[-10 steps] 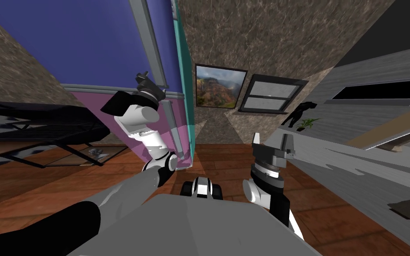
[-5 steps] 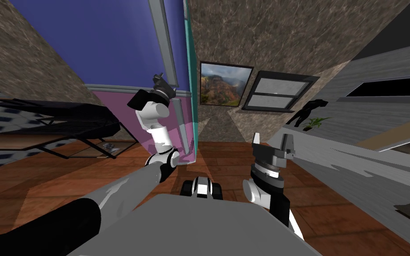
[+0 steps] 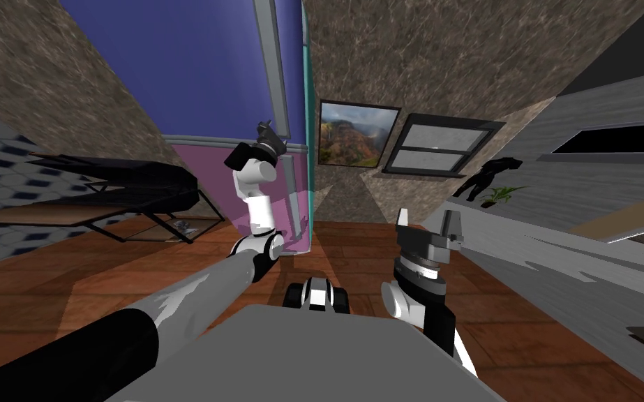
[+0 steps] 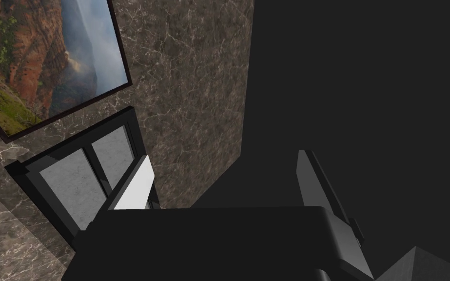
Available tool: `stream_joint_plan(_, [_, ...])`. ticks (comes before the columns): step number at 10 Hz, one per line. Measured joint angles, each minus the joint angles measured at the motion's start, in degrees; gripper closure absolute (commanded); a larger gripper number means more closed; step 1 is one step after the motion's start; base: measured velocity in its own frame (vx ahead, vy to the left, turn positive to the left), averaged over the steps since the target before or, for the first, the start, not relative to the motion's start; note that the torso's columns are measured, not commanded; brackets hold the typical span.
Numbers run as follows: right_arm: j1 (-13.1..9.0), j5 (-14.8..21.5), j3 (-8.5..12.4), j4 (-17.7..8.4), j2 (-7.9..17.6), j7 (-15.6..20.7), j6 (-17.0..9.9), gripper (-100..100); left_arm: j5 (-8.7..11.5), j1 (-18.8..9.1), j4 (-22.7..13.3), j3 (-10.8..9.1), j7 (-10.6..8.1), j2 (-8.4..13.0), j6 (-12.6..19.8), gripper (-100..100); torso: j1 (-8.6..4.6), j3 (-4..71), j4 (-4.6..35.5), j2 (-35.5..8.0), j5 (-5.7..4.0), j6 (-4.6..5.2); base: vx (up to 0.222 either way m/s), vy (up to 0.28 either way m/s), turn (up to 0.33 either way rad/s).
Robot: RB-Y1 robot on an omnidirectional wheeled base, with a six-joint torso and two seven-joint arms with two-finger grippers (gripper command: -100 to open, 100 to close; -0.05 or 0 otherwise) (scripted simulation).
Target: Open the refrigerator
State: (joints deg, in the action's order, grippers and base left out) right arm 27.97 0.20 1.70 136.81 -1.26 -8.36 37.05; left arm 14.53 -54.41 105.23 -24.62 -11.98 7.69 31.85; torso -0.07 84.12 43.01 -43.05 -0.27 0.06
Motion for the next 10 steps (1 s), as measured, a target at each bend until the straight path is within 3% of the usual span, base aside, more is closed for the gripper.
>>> stream_joint_plan(1, [-0.02,0.0,0.0,-0.01,0.0,0.0,-0.01,0,0.43,-1.66,-2.36,1.03,-0.2,0.07,-1.38,100,0.01,-0.33,0.13,-0.43,0.03,-0.01,-0.143,0.103,-0.052])
stream_joint_plan(3, [-0.01,0.0,-0.01,-0.01,-0.01,0.0,0.0,0,1.4,-2.34,-6.71,1.67,-0.22,0.53,-4.03,100,-0.15,0.03,0.08,0.13,0.09,-0.24,-0.083,0.07,0.068])
stream_joint_plan(5, [-0.01,0.0,0.0,-0.01,0.0,0.0,-0.01,0,2.85,-4.33,-11.1,4.17,-0.6,0.77,-7.16,100,0.05,-0.15,0.2,-0.19,0.11,-0.14,-0.14,0.089,0.012])
stream_joint_plan(8, [0.0,0.0,-0.01,0.0,-0.01,0.0,0.0,0,3.26,-6.03,-16.78,4.63,-0.69,1.13,-10.11,100,-0.16,0.12,0.01,0.24,0.09,-0.13,-0.063,0.03,0.055])
stream_joint_plan(10, [-0.02,0.0,0.0,-0.01,0.0,0.0,-0.01,0,4.85,-7.61,-20.21,7.11,-1.11,1.39,-13.63,100,0.13,-0.25,0.01,-0.24,0.16,-0.01,-0.163,0.117,0.0])
